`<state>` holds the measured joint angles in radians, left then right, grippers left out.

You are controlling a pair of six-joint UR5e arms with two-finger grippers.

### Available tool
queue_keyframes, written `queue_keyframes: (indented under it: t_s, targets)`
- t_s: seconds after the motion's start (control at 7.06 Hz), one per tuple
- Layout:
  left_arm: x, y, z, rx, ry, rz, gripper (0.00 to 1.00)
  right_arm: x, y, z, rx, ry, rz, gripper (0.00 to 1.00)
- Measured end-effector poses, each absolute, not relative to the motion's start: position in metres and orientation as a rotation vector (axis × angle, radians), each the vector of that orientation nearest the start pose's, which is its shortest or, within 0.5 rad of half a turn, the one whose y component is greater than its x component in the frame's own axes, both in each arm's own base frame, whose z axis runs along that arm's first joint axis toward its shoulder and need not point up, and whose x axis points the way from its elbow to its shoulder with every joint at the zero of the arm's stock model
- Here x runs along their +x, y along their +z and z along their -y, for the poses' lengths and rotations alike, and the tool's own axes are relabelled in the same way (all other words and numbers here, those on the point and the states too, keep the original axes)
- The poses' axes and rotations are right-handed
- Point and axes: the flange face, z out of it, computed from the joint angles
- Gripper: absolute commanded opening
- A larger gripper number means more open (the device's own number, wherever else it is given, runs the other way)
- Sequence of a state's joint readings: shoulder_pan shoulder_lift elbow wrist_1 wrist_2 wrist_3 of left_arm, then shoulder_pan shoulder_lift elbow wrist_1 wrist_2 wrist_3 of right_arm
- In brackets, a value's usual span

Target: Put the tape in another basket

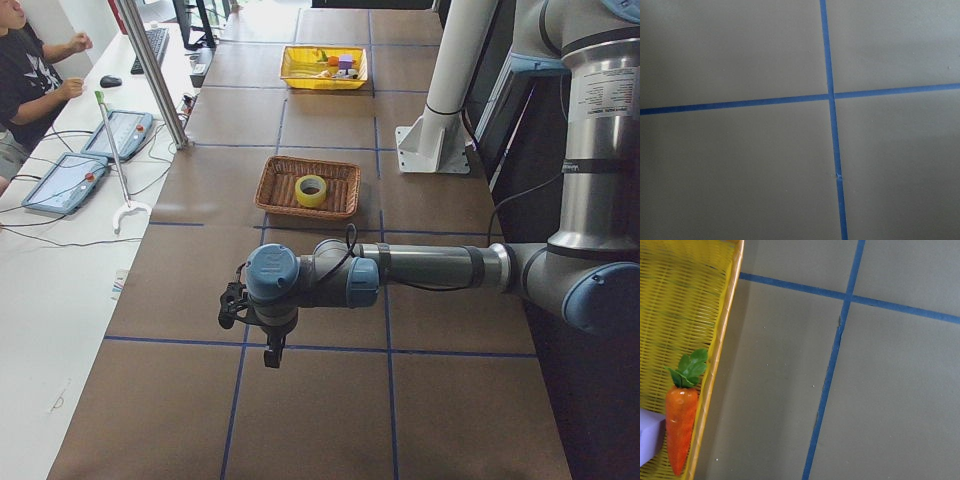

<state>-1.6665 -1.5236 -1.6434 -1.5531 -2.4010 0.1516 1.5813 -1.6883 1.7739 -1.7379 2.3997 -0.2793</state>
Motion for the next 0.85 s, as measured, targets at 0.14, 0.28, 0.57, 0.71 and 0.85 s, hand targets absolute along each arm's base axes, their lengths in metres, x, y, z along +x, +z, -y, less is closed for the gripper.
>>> queue_keyframes:
  t_s: [0.14, 0.28, 0.57, 0.71, 0.85]
  targets:
    - [-0.104, 0.641, 0.464, 0.113, 0.057, -0.823, 1.00, 0.064, 0.628, 0.434, 0.042, -0.219, 0.831, 1.00]
    - [-0.104, 0.641, 0.463, 0.113, 0.057, -0.825, 1.00, 0.064, 0.628, 0.435, 0.039, -0.215, 0.829, 1.00]
    - [-0.104, 0.644, 0.462, 0.121, 0.061, -0.821, 1.00, 0.064, 0.631, 0.437, 0.035, -0.216, 0.828, 1.00]
    - [-0.103, 0.648, 0.462, 0.116, 0.061, -0.811, 1.00, 0.064, 0.632, 0.437, 0.036, -0.221, 0.827, 1.00]
    - [-0.098, 0.652, 0.463, 0.100, 0.071, -0.784, 1.00, 0.065, 0.634, 0.437, 0.034, -0.223, 0.825, 1.00]
